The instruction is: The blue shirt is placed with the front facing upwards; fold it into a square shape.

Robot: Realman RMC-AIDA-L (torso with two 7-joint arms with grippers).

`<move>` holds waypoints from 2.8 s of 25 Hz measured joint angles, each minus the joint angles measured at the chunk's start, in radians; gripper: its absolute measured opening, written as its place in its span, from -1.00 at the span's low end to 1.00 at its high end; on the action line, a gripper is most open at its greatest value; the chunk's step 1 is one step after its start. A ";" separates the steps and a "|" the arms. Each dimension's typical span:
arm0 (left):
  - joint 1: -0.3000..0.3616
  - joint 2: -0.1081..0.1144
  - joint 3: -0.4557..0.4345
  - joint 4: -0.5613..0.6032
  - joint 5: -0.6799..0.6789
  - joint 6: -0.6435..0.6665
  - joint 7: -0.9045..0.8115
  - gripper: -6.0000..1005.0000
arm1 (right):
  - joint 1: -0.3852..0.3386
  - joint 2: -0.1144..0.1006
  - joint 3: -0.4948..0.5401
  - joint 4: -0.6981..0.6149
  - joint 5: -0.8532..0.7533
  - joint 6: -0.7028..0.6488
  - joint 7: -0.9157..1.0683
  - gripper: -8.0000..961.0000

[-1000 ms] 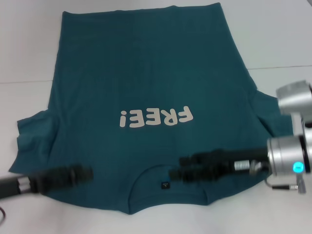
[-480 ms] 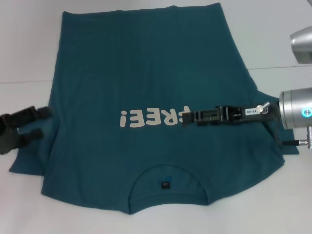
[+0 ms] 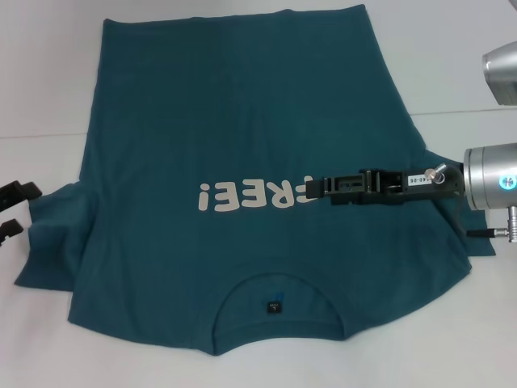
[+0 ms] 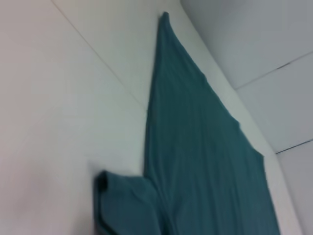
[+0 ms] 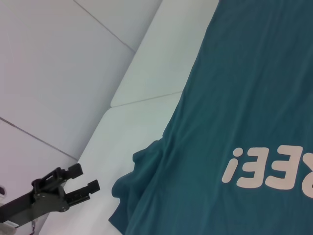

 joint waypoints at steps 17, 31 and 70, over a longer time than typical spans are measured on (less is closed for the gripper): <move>-0.042 0.020 0.113 -0.113 0.015 -0.216 0.092 0.62 | -0.008 -0.001 0.000 0.000 -0.002 0.004 0.001 0.69; -0.085 0.015 0.179 -0.146 0.016 -0.249 0.094 0.53 | -0.015 -0.001 0.000 0.001 -0.001 0.014 0.002 0.69; -0.103 0.059 0.204 -0.140 0.040 -0.203 0.063 -0.91 | -0.022 -0.009 0.002 0.015 0.003 0.017 0.002 0.67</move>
